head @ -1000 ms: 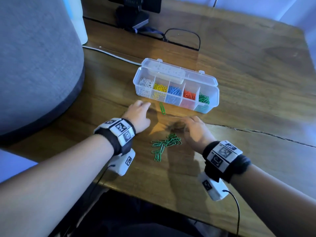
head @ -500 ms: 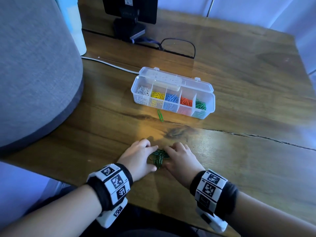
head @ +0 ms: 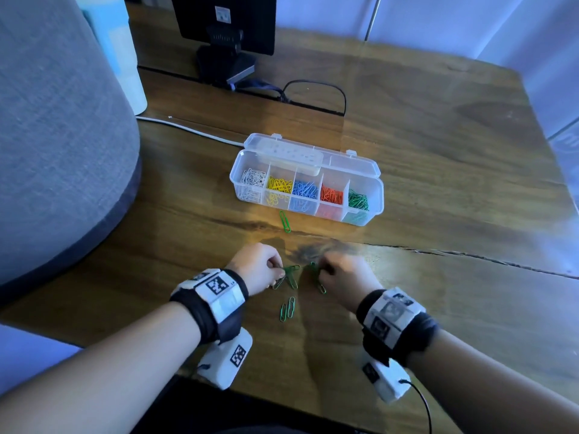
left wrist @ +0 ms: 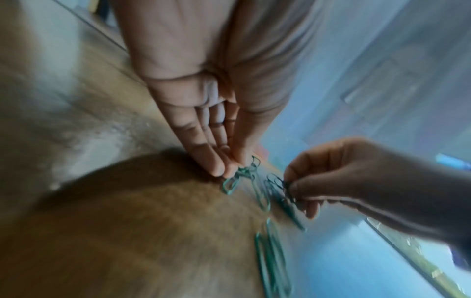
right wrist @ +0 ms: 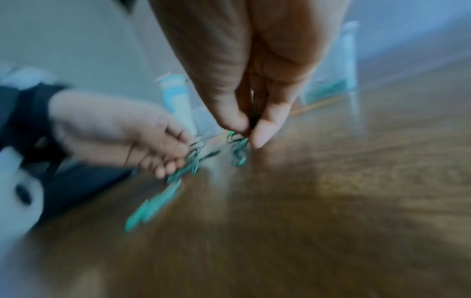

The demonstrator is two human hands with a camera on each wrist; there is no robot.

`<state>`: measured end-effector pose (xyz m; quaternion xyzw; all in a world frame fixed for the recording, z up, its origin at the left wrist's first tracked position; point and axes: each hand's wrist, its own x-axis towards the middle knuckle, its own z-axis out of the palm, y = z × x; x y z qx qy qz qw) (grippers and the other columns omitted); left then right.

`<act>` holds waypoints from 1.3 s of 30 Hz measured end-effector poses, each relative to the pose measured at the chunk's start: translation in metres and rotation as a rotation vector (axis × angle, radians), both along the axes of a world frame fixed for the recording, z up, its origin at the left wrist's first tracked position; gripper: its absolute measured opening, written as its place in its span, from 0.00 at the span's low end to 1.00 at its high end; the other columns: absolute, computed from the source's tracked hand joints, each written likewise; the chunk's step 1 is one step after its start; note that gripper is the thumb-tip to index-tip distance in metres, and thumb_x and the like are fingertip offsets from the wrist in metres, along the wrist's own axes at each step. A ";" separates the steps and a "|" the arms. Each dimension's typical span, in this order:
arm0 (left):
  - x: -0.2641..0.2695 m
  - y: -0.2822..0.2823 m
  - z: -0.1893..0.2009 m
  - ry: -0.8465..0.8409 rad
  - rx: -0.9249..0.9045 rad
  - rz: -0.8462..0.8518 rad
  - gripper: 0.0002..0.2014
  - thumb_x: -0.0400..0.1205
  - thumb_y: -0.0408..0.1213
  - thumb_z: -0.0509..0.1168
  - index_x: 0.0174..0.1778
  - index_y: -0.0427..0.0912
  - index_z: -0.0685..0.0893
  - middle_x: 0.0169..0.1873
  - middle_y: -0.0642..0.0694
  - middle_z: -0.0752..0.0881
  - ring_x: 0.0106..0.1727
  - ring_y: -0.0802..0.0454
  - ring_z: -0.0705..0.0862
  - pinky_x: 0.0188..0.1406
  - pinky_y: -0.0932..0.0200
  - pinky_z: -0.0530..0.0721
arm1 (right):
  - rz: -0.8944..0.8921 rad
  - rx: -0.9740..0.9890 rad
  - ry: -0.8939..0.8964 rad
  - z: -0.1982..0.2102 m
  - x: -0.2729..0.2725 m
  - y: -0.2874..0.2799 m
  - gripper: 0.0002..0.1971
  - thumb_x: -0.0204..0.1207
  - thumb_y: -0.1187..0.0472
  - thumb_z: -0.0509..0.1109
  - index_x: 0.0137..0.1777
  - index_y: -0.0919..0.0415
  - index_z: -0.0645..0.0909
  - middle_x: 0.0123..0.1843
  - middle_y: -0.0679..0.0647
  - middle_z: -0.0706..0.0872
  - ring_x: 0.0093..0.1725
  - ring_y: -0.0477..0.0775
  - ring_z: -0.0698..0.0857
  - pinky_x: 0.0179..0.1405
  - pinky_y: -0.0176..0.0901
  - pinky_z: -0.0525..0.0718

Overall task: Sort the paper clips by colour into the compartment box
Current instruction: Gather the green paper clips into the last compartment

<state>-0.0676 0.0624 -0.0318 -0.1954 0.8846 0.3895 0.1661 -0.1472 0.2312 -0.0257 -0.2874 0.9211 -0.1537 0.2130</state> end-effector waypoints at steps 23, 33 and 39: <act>-0.146 0.056 0.062 0.191 -0.173 -0.176 0.18 0.81 0.32 0.61 0.67 0.38 0.79 0.64 0.40 0.82 0.65 0.43 0.80 0.64 0.52 0.79 | -0.454 -0.192 0.091 0.061 -0.113 0.007 0.16 0.75 0.64 0.59 0.59 0.59 0.83 0.53 0.60 0.87 0.48 0.62 0.87 0.52 0.46 0.85; -0.030 0.012 0.051 0.242 -0.208 -0.128 0.09 0.78 0.36 0.66 0.53 0.45 0.86 0.52 0.47 0.86 0.52 0.50 0.83 0.51 0.62 0.74 | 0.004 0.023 -0.081 0.036 -0.027 0.008 0.10 0.72 0.61 0.67 0.53 0.58 0.81 0.47 0.55 0.83 0.48 0.57 0.83 0.49 0.45 0.82; -0.002 -0.030 -0.003 0.070 -0.377 0.016 0.22 0.80 0.34 0.61 0.72 0.44 0.74 0.70 0.47 0.72 0.71 0.46 0.70 0.70 0.50 0.71 | 0.128 0.115 -0.050 0.004 0.023 -0.008 0.22 0.74 0.63 0.66 0.69 0.61 0.69 0.64 0.59 0.73 0.65 0.62 0.74 0.64 0.49 0.76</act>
